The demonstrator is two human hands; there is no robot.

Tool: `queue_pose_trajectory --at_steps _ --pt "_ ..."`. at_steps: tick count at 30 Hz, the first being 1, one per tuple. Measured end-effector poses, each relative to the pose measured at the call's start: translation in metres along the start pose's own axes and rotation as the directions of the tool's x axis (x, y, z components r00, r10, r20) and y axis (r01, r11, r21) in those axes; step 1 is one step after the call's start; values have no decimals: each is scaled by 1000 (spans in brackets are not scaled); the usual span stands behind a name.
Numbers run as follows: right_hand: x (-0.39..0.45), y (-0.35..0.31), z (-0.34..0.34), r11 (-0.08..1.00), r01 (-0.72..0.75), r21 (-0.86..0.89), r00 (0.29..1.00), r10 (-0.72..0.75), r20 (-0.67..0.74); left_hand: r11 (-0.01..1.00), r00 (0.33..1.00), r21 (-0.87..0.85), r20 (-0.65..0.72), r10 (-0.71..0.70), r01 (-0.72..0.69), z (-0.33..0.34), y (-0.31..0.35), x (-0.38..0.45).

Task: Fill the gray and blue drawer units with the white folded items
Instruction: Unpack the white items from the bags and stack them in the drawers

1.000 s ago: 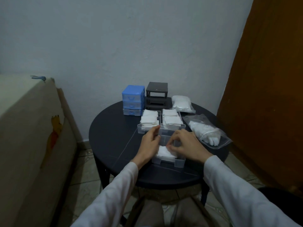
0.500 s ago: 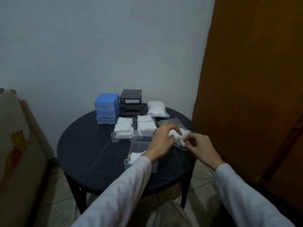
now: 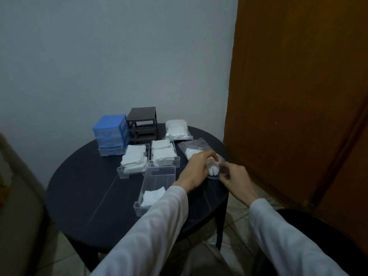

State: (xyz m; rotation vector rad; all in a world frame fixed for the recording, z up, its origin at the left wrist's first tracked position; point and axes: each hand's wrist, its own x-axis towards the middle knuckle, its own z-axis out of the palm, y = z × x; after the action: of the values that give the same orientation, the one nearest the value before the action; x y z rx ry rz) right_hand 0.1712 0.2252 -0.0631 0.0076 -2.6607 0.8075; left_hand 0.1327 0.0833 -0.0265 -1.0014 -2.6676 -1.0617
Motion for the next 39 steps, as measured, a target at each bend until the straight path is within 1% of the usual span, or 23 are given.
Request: queue_pose_trajectory --at_steps 4,8,12,18,23,25,29,31,34,39 --pt "4 0 6 999 -6 -39 1000 5 -30 1000 998 1 -56 -12 12 2 -5 1" --pt "9 -2 9 999 -22 -48 998 19 -56 999 998 29 -50 -41 42 5 -4 0" --pt "13 -2 10 996 -26 -89 998 21 -57 998 996 18 -65 -60 62 4 -3 -1" --pt "12 0 10 999 -8 -46 997 4 -83 995 988 54 -134 -78 86 10 -7 1" --pt "9 -1 6 999 -41 -22 997 39 -63 996 981 45 -183 -69 78 13 -5 1" --pt "8 -2 5 997 -46 -55 997 42 -66 997 980 30 -186 -69 76 14 -4 0" --pt "7 -2 6 986 -24 -163 992 3 -127 996 979 24 -190 -75 81 17 -4 2" --pt "6 -1 4 992 -16 -127 991 -1 -136 996 979 34 -190 -80 88 17 -4 3" --pt "5 2 -2 1000 12 -11 991 -13 -130 994 978 40 -188 -89 99 18 -6 5" --pt "1 10 -15 996 22 89 993 -11 -120 995 977 16 -192 -96 101 19 -4 6"
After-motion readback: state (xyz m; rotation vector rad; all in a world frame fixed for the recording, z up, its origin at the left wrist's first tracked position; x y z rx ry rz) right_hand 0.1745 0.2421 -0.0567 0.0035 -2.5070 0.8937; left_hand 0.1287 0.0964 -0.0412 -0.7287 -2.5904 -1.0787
